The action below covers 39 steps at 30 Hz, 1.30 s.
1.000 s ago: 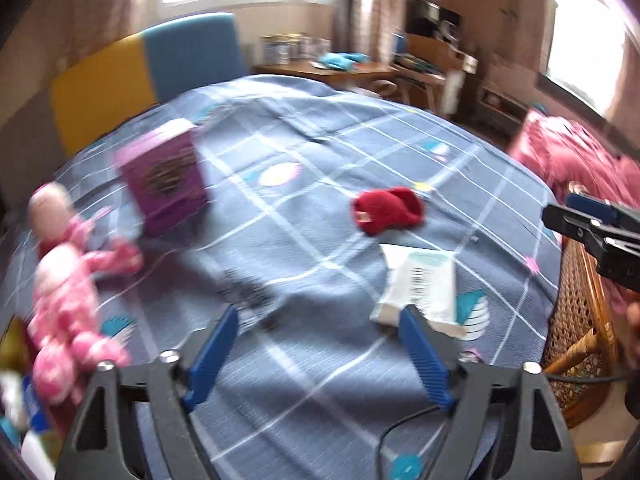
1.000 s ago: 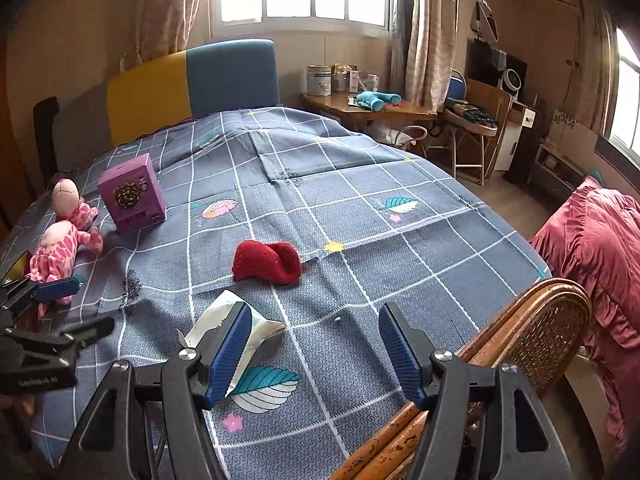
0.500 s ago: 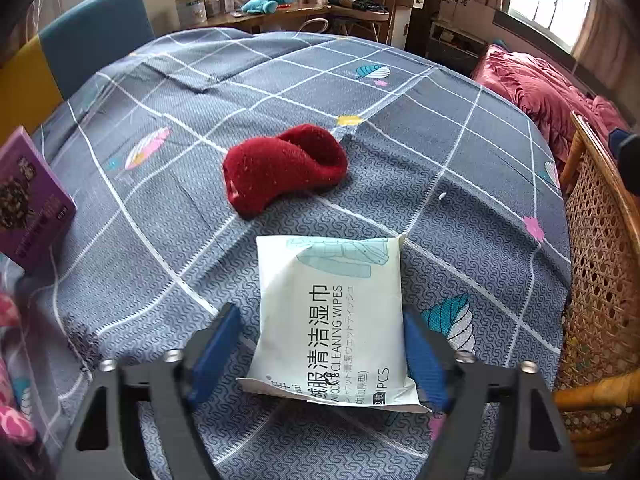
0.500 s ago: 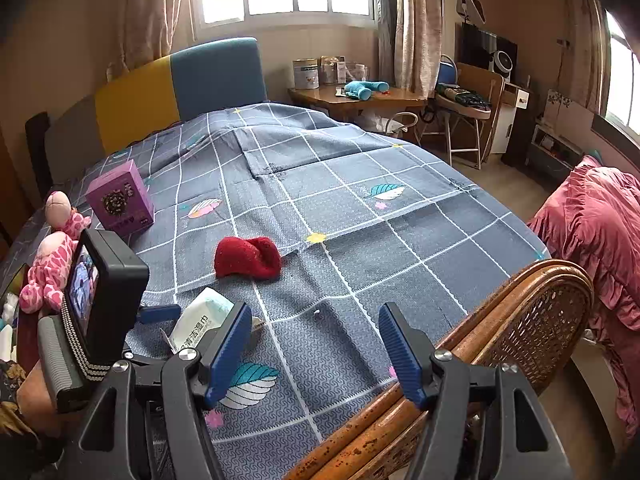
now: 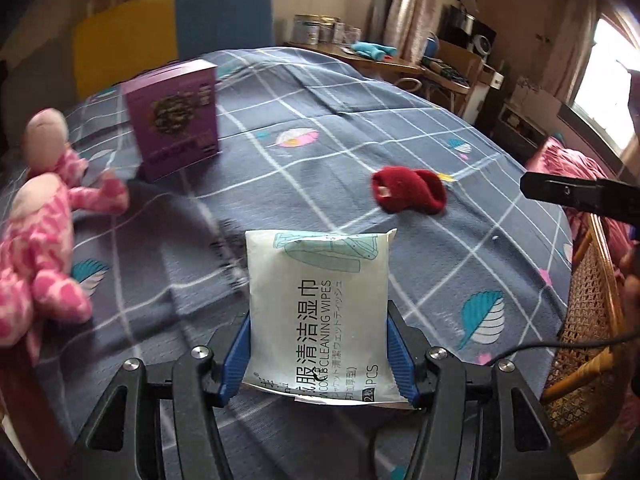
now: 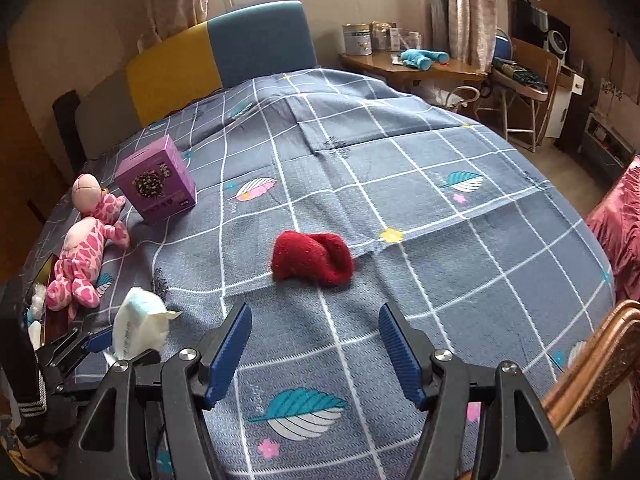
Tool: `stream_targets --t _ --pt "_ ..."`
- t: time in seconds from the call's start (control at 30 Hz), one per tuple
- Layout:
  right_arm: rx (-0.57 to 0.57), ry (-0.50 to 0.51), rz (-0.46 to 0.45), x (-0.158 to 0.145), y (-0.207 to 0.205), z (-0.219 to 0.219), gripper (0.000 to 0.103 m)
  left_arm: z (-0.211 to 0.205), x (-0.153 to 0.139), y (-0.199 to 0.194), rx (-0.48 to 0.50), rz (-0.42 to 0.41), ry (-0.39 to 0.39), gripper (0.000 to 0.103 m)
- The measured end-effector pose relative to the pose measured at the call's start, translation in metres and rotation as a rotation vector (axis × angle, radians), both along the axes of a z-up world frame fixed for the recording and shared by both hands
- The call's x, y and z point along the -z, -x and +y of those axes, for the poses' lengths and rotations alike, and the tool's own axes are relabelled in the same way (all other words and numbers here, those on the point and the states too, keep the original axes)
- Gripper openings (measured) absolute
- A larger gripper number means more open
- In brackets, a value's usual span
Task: Organize soft objects
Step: 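Close the right tool on the red sock while left holds the wet-wipes pack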
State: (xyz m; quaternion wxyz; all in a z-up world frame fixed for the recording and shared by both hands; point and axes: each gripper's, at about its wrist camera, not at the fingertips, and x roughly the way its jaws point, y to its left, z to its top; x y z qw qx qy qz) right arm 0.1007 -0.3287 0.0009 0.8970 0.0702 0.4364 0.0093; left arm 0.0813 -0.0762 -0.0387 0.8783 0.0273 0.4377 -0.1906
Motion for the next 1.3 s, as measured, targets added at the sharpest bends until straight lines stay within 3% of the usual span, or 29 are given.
stream_targets --t 0.23,0.47,0.5,0.53,0.57,0.63,0.9,1.3 --pt "0.021 0.001 0.115 0.033 -0.075 0.011 0.067 0.065 0.033 0.020 -0.184 0.025 -0.098 0.061" --pt "0.030 0.056 0.197 0.067 -0.123 0.018 0.067 0.071 0.045 0.028 -0.204 0.002 -0.077 0.063" --pt "0.017 0.061 0.211 0.074 -0.125 0.020 0.064 0.070 0.045 0.029 -0.204 -0.004 -0.081 0.064" --pt "0.011 0.069 0.229 0.081 -0.126 0.021 0.046 0.069 0.046 0.029 -0.202 -0.012 -0.086 0.064" --pt "0.011 0.083 0.261 0.089 -0.127 0.021 0.045 0.069 0.047 0.029 -0.202 -0.018 -0.090 0.064" --pt "-0.014 0.113 0.238 0.086 -0.126 0.025 0.040 0.068 0.049 0.030 -0.202 -0.030 -0.098 0.065" --pt "-0.012 0.078 0.246 0.090 -0.124 0.021 0.041 0.069 0.052 0.033 -0.206 -0.063 -0.085 0.065" --pt "-0.036 0.122 0.226 0.092 -0.124 0.026 0.042 0.069 0.052 0.036 -0.218 -0.070 -0.077 0.065"
